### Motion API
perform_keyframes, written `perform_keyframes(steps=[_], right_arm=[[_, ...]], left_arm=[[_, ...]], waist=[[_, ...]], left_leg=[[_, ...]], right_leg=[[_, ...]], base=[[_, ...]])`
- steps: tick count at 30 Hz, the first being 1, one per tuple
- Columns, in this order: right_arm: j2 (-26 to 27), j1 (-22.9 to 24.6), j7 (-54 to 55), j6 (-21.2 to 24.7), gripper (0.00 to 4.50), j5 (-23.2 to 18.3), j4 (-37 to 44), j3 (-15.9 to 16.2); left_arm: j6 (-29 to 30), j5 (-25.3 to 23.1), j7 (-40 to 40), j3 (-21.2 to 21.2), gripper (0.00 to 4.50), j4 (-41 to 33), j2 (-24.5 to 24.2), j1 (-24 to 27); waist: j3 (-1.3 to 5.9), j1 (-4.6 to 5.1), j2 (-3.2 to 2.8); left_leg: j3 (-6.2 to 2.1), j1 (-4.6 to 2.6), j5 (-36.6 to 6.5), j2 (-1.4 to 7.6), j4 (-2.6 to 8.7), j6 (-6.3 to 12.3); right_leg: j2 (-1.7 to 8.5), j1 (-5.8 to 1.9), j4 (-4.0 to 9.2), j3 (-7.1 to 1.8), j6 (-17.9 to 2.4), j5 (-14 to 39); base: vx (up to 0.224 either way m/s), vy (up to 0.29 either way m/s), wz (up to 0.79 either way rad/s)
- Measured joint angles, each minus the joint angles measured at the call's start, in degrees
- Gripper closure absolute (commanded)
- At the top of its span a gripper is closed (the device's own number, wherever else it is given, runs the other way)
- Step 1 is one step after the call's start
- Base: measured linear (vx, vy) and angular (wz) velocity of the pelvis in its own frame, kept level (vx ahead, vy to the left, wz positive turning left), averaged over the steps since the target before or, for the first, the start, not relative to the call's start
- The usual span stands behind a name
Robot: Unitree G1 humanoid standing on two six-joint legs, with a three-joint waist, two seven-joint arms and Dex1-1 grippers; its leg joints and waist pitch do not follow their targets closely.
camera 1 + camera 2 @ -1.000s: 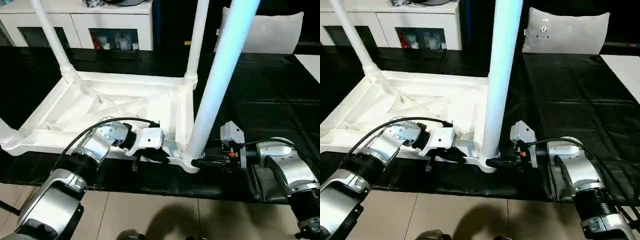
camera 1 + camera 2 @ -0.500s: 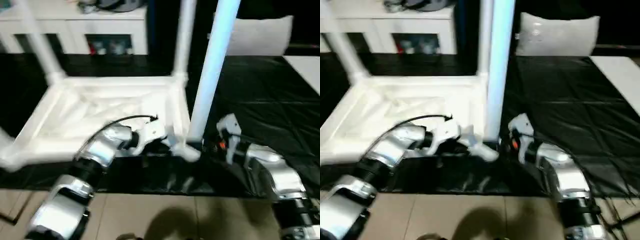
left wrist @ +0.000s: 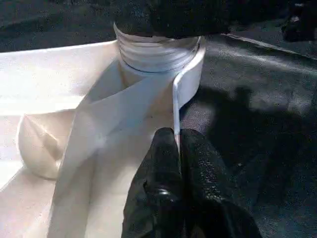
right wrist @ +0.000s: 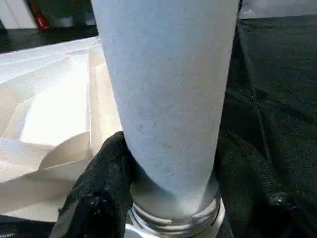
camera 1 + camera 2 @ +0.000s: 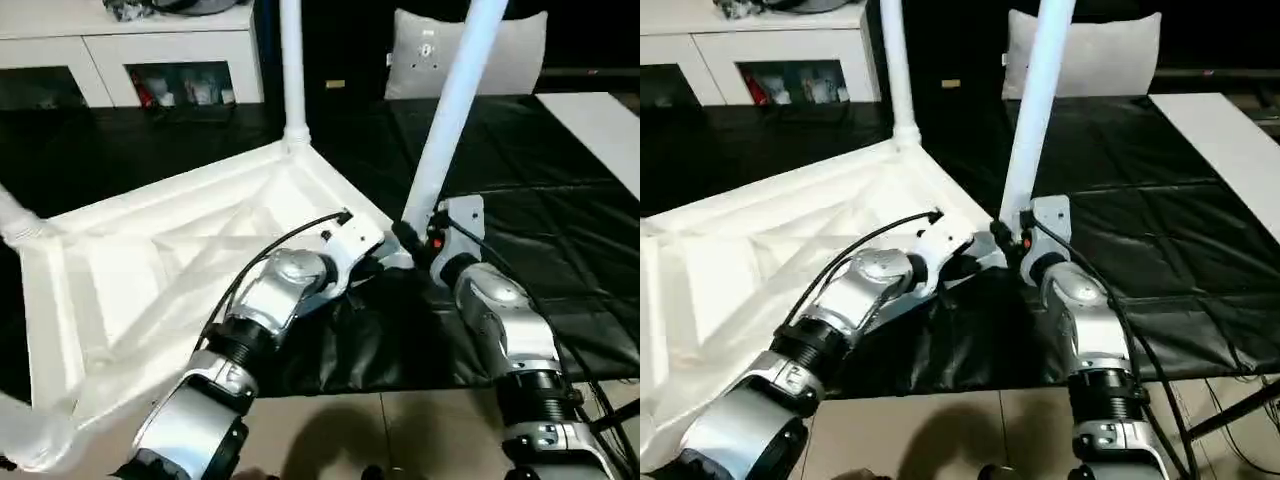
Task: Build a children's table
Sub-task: Rotate leg to tighten
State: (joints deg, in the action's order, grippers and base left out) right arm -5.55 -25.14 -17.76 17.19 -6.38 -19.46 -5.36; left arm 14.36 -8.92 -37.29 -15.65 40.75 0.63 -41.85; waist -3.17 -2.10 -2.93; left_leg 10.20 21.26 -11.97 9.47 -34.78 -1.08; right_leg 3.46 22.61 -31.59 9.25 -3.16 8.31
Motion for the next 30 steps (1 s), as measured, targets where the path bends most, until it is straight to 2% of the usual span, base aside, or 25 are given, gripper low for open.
perform_keyframes(steps=[4, 9, 16, 19, 24, 25, 28, 30], right_arm=[[-0.92, 1.09, -4.17, -1.59, 1.43, -1.94, 0.15, -0.15], [-4.91, 3.23, -10.74, -3.1, 0.98, -2.19, 1.01, 1.9], [-14.45, 4.8, -25.9, -7.06, 0.45, -3.23, 2.39, 4.76], [-17.68, 4.82, -32.08, -9.22, 0.45, -4.18, 3.21, 5.59], [-20.75, 4.82, -42.76, -10.7, 0.45, -6.45, 4.99, 8.3], [-20.9, 4.83, -43.92, -10.68, 0.72, -6.71, 5.08, 8.62], [-22.13, 4.81, -47.92, -10.28, 0.83, -7.61, 5.06, 9.64], [-22.65, 4.65, -50.56, -9.66, 1.07, -8.49, 4.71, 10.16]], left_arm=[[-3.03, -0.95, -1.68, -1.95, 4.5, -0.02, -2.19, 0.02], [-6.4, -1.2, -5.2, -3.26, 4.5, -0.38, -5.5, 0.73], [-14.9, -0.11, -14.2, -4.19, 4.5, 1.57, -11.01, 0.77], [-17.6, 1.04, -20.57, -4.61, 4.5, 1.77, -13.73, 0.77], [-23.98, 1.39, -27.13, -5.65, 4.5, 4.21, -15.99, -0.05], [-24.55, 1.4, -28.02, -5.79, 4.5, 4.52, -16.1, -0.22], [-25.97, 2.27, -32.17, -6.27, 4.5, 4.71, -16.88, -0.51], [-26.47, 3.14, -35.31, -6.46, 4.5, 4.7, -17.62, -0.51]], waist=[[0.0, -0.26, -0.01], [-0.01, -0.87, -0.02], [-0.02, -1.52, -0.05], [-0.02, -1.96, -0.05], [0.0, -3.5, -0.07], [0.0, -3.67, -0.07], [0.0, -4.1, -0.07], [0.0, -4.4, -0.07]], left_leg=[[0.03, 0.12, 0.03, 0.0, -0.15, 0.01], [0.04, -0.01, 0.15, 0.01, -0.2, -0.1], [0.05, 0.01, 0.16, 0.01, -0.22, -0.08], [0.05, 0.02, 0.16, 0.02, -0.22, -0.07], [0.08, -0.03, 0.17, 0.03, -0.27, -0.07], [0.09, -0.03, 0.16, 0.03, -0.29, -0.07], [0.12, -0.02, 0.16, 0.02, -0.31, -0.07], [0.12, -0.02, 0.16, 0.04, -0.3, -0.07]], right_leg=[[0.03, 0.27, -0.34, -0.05, 0.12, 0.15], [0.05, 0.15, -0.41, -0.05, 0.03, 0.09], [0.06, 0.16, -0.42, -0.06, 0.05, 0.08], [0.05, 0.19, -0.44, -0.06, 0.05, 0.08], [0.07, 0.09, -0.45, -0.05, 0.05, 0.08], [0.08, 0.09, -0.45, -0.06, 0.05, 0.08], [0.1, 0.1, -0.45, -0.06, 0.05, 0.08], [0.1, 0.12, -0.49, -0.06, 0.05, 0.08]], base=[[0.0, 0.0, 0.0], [0.0, 0.0, 0.0], [0.0, 0.0, 0.0], [0.0, 0.0, 0.0], [0.0, 0.0, 0.0], [0.0, 0.0, 0.0], [0.0, 0.0, 0.0], [0.0, 0.0, 0.0]])
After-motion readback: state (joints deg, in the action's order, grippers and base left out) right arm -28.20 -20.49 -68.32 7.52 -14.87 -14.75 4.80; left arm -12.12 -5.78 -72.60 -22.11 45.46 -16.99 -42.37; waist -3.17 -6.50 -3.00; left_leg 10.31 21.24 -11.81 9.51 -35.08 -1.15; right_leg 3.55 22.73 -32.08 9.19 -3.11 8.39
